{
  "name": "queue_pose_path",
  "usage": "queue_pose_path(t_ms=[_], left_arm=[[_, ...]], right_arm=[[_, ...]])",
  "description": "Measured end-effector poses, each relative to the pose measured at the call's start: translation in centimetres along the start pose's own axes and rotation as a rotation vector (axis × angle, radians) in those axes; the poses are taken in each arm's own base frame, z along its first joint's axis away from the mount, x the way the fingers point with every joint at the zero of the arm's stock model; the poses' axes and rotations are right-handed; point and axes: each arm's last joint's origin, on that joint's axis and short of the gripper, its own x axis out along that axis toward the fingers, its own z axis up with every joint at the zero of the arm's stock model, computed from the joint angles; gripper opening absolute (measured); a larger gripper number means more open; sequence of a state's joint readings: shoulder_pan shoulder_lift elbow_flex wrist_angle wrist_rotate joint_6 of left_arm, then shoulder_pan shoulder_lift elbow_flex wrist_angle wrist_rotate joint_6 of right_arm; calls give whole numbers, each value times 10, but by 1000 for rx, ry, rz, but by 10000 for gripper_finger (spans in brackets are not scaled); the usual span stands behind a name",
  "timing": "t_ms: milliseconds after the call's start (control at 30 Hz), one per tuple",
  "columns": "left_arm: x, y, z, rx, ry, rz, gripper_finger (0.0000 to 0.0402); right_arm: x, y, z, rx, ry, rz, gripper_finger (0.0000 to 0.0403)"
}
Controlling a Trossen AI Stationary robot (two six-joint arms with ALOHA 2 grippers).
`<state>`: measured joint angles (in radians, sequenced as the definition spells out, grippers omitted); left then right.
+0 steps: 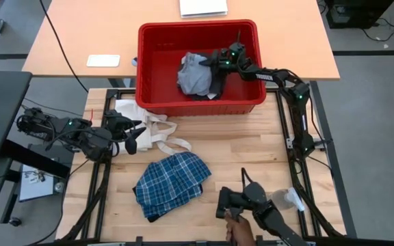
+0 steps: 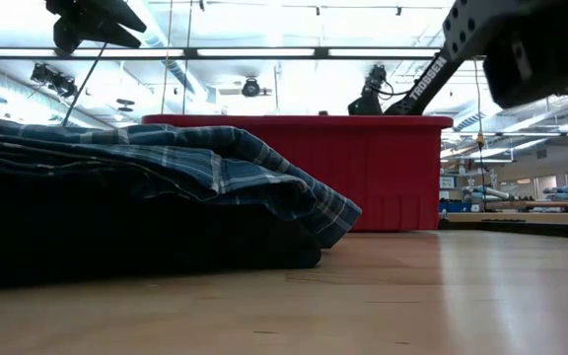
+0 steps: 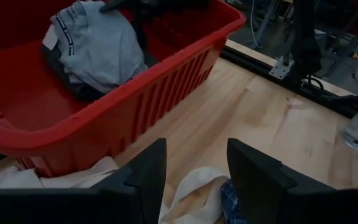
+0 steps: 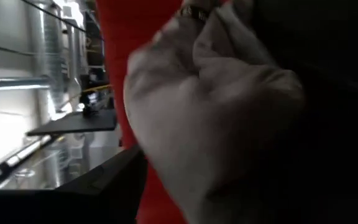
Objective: Fold laundry
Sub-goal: Put the gray shirt into the red bin
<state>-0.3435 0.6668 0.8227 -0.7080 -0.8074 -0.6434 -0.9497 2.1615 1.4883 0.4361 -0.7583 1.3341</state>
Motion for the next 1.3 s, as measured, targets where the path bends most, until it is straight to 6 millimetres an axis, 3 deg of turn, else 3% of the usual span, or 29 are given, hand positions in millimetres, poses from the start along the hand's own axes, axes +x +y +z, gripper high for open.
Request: queue_pose_path(t_ms=[133, 333, 533, 867, 1067, 1300], left_arm=[[0, 0, 0, 0, 0, -1, 173], [0, 0, 0, 4, 1, 0, 173], [0, 0, 0, 9, 1, 0, 173], [0, -1, -1, 8, 37, -52, 173], [0, -2, -1, 9, 40, -57, 173], [0, -3, -2, 8, 72, -99, 173]], right_arm=[[-7, 12, 1, 27, -48, -8, 275], [-22, 17, -4, 58, -196, -236, 238], [-33, 30, -17, -47, -291, -426, 199], [-50, 77, -37, -287, -447, -513, 177], [-49, 80, -38, -422, -356, -484, 181], [-49, 80, -35, -411, -418, -494, 179]])
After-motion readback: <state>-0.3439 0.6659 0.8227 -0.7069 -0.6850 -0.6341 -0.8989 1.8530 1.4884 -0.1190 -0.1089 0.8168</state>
